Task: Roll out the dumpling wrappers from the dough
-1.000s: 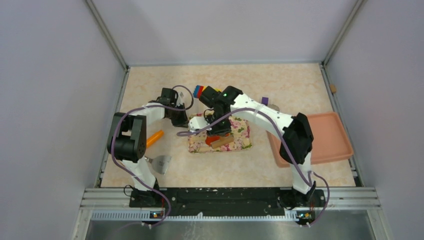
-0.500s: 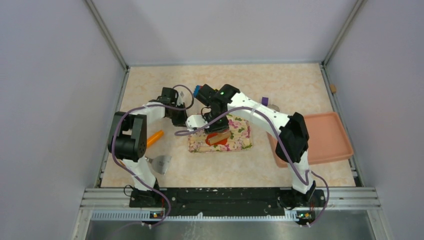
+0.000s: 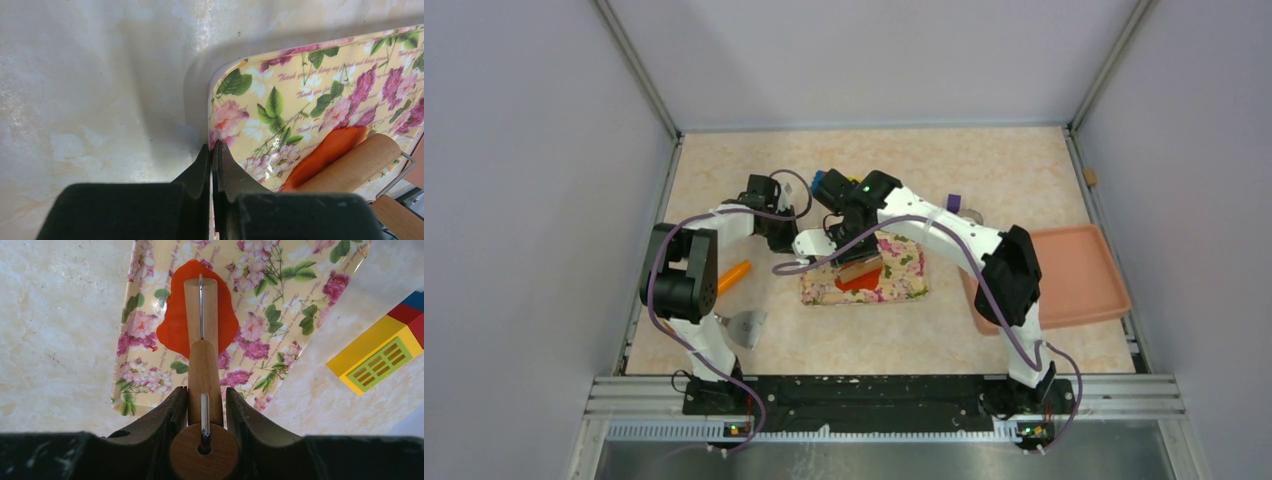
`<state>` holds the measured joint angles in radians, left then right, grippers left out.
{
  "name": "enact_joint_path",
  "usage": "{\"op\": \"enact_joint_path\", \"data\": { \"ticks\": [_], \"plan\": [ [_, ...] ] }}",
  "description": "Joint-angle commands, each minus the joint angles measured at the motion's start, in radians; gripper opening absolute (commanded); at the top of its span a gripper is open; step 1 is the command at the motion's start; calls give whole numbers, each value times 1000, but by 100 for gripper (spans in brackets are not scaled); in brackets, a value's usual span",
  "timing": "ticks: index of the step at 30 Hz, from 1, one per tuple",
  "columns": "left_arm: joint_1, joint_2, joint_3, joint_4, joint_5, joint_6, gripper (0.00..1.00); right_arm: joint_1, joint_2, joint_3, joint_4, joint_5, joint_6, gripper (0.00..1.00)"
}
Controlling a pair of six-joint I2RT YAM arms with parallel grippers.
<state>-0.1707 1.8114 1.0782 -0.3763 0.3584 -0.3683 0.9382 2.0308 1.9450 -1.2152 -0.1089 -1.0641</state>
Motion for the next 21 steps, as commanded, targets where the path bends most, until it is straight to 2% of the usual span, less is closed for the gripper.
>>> {"op": "enact_joint_path", "data": {
  "ticks": [1,10,21],
  "plan": [
    [-1,45,10,-6,-36,23,0,14,-24,1,42,-9,-18,0],
    [-1,44,10,-9,-32,22,0,-23,-37,-225,153,-23,12,0],
    [-1,34,-1,-3,-33,23,0,-18,-26,-298,313,88,37,0]
  ]
}}
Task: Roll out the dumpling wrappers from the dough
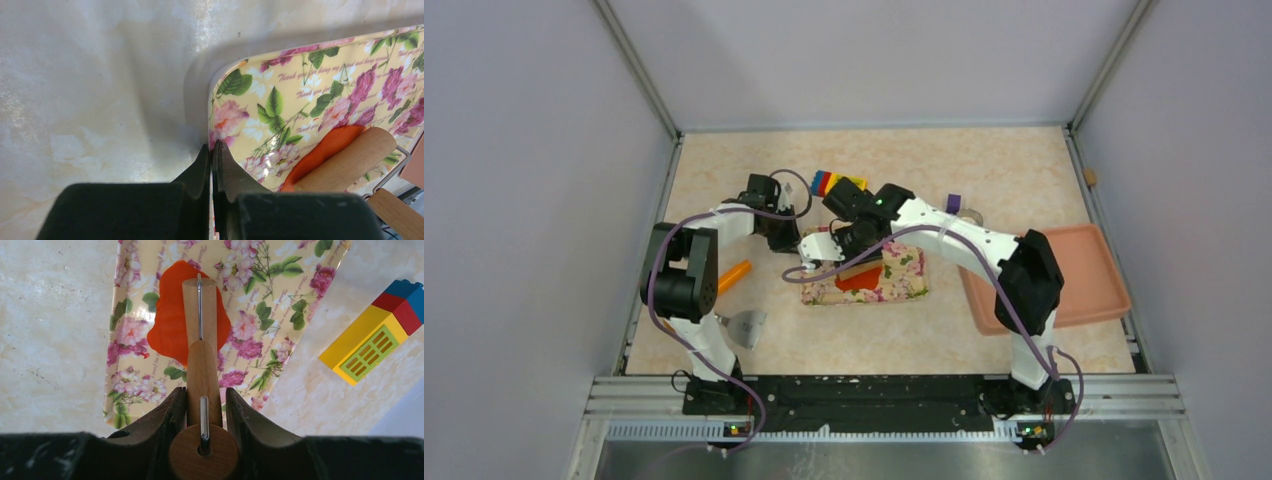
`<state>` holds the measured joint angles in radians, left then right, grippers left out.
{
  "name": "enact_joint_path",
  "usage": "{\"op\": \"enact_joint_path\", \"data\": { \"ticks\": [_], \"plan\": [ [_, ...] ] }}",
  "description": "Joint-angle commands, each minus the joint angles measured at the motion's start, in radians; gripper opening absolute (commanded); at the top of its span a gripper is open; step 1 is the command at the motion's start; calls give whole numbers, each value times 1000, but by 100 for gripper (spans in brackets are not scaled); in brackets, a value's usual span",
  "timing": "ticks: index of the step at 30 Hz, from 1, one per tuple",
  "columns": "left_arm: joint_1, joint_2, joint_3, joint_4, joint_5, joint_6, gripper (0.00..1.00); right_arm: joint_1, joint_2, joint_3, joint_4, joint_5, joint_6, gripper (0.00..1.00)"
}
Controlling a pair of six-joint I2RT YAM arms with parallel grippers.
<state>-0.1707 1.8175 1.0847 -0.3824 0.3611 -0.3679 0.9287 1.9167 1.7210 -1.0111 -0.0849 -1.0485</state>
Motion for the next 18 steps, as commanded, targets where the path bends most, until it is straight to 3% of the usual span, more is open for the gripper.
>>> {"op": "enact_joint_path", "data": {
  "ticks": [1,18],
  "plan": [
    [-1,27,-9,3,-36,22,0,-6,90,-75,122,72,22,0],
    [-1,28,-12,8,-24,21,0,-4,140,-104,216,149,29,0]
  ]
}}
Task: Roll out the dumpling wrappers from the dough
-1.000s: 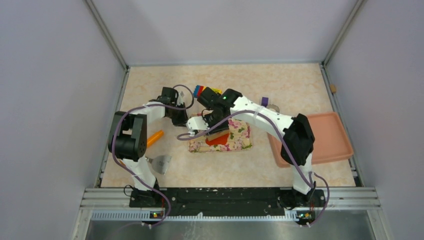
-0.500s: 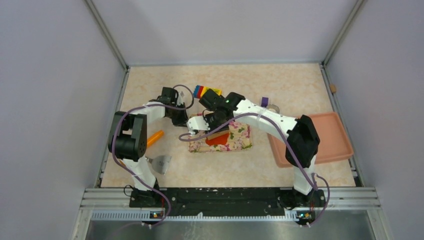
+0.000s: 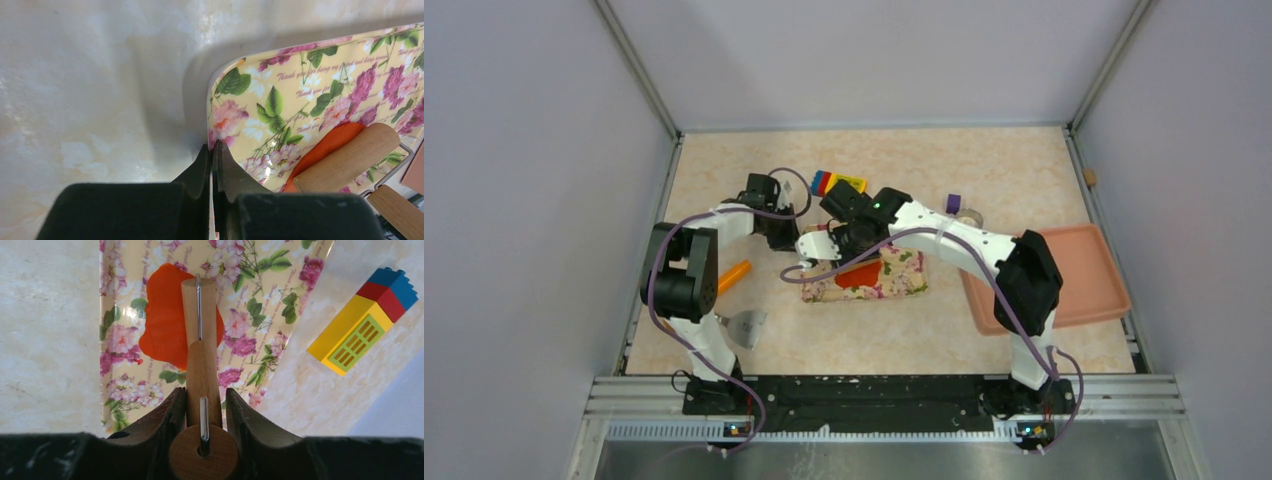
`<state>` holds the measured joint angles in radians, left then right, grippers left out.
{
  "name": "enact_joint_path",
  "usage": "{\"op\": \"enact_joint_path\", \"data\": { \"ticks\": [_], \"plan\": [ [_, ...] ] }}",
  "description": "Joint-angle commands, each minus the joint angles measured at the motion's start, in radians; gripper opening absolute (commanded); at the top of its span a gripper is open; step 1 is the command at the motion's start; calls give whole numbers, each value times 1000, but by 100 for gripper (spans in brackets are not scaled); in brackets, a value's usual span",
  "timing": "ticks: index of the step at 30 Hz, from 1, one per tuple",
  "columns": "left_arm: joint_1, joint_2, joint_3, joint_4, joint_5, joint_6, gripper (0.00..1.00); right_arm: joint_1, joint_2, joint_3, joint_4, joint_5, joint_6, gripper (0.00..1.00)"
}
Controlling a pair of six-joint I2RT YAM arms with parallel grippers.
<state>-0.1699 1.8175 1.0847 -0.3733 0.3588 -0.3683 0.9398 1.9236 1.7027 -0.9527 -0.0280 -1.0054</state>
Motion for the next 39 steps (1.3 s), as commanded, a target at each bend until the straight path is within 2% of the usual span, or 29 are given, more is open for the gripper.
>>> {"op": "enact_joint_path", "data": {
  "ticks": [1,9,21,39],
  "plan": [
    [-2,28,-12,0,-20,22,0,-15,136,-86,165,96,-14,0],
    [-2,34,-21,8,4,28,0,-16,143,-23,164,108,-2,0],
    [-2,49,-26,16,43,58,0,-18,176,-41,202,129,-21,0],
    [-3,61,-19,8,61,84,0,-58,222,16,201,146,-52,0]
  ]
}}
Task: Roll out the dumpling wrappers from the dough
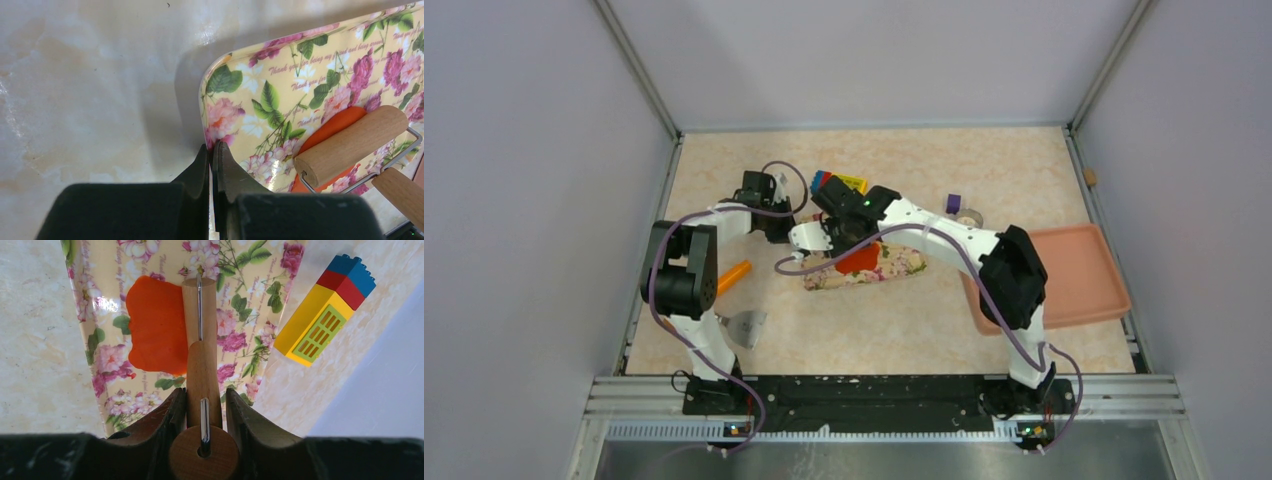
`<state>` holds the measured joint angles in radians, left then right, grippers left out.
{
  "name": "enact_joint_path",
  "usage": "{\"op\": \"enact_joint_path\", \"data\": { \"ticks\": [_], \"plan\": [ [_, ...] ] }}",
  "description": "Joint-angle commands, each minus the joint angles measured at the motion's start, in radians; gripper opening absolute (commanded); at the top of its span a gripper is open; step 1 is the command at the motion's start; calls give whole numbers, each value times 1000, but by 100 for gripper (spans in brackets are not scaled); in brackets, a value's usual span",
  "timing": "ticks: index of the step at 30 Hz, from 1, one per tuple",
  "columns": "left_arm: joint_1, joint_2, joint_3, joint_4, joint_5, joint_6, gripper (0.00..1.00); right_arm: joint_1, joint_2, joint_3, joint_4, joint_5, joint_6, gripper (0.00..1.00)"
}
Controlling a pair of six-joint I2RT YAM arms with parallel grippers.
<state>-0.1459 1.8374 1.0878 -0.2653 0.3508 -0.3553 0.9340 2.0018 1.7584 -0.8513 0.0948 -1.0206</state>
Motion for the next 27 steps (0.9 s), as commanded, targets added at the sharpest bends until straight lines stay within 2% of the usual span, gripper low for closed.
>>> {"op": "enact_joint_path", "data": {
  "ticks": [1,19,27],
  "plan": [
    [-27,42,-22,-100,72,71,0,-54,145,-37,100,24,-38,0],
    [-28,35,-28,-93,83,79,0,-103,187,55,79,51,-78,0],
    [-26,30,-28,-98,72,86,0,-89,79,247,-121,-34,0,0]
  ]
}}
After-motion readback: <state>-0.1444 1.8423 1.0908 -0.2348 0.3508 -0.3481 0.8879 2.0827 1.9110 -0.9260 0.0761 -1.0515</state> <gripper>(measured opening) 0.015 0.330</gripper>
